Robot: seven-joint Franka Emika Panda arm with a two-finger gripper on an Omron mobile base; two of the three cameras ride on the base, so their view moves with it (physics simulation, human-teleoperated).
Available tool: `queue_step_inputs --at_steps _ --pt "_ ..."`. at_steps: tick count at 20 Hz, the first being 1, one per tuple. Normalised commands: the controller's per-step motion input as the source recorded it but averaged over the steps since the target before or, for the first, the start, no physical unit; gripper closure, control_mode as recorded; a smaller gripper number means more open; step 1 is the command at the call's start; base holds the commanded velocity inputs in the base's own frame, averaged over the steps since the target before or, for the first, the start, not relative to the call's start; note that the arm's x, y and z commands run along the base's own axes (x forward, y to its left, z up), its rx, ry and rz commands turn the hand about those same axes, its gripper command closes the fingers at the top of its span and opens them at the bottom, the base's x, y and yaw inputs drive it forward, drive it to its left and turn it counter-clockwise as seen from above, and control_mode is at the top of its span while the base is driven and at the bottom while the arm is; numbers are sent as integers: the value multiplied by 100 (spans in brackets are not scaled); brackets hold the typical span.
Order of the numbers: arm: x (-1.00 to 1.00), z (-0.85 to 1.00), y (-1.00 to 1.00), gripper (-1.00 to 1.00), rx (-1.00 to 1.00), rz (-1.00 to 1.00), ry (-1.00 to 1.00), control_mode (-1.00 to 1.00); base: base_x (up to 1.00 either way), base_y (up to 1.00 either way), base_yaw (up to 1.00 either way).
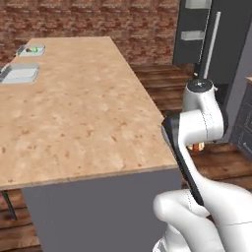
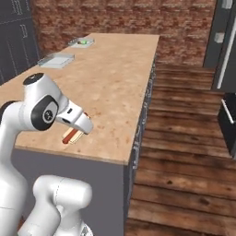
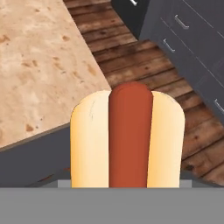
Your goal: Place the cold items (corn and pear) from the fridge in one tupperware on the dining counter. Place the warm items (kebab skewer and hot dog) in the stove area in another tupperware.
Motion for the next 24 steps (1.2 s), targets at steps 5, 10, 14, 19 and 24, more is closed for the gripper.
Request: queue_step_inputs --at_steps 5,10,14,19,24 --pt "0 0 0 100 0 0 0 100 -4 100 11" --pt "0 0 0 100 0 0 0 100 0 100 0" --pt "0 0 0 100 0 0 0 100 -2 100 0" --pt "0 0 0 100 0 0 0 100 -1 100 0" --pt "0 0 0 100 0 0 0 100 0 100 -13"
